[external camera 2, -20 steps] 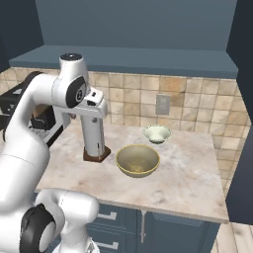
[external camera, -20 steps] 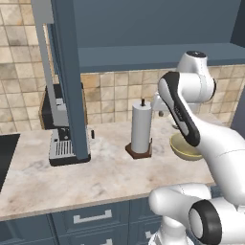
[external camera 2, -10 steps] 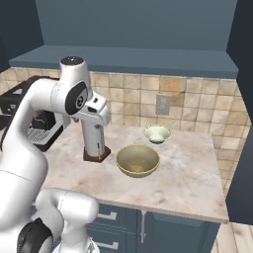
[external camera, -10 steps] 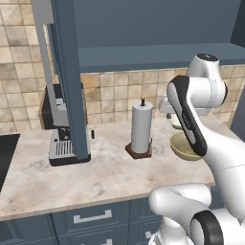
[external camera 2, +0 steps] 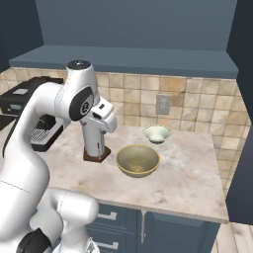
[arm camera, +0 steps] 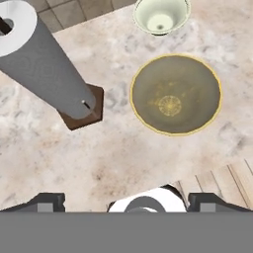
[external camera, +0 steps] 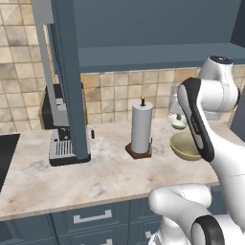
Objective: Pick up the bowls on the counter and stack them on top of one another in the open cabinet. Place the smaller bowl on top of the larger bowl.
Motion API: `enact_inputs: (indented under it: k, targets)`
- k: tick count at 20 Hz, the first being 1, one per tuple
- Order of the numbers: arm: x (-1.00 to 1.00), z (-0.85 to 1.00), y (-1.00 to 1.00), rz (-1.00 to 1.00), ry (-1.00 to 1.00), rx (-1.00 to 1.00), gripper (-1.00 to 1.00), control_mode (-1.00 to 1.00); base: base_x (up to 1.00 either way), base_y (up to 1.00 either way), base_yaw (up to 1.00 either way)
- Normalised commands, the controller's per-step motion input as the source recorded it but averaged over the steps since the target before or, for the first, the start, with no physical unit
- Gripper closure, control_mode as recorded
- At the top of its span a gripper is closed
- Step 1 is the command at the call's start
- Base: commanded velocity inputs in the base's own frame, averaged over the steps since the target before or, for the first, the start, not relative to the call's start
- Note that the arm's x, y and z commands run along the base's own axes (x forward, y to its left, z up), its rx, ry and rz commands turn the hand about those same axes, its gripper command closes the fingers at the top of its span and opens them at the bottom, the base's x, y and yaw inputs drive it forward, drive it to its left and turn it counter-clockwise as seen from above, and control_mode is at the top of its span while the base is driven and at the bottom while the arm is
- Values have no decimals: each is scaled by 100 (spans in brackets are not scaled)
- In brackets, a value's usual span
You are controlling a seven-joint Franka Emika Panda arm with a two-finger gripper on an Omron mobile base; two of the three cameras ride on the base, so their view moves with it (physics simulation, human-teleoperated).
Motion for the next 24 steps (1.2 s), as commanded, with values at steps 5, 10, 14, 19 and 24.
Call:
enact_inputs:
  k: [5, 10, 14, 19, 24]
  targets:
    - [-16, 0, -30, -10, 0, 3, -100, -100, 0, 0, 0]
    - [-15, -4, -30, -10, 0, 4, -100, -100, 0, 0, 0]
    - [-13, -3, -27, -10, 0, 2, -100, -100, 0, 0, 0]
    - [-11, -3, -24, -8, 0, 2, -100, -100, 0, 0, 0]
    - [-11, -4, -25, -9, 0, 2, -100, -100, 0, 0, 0]
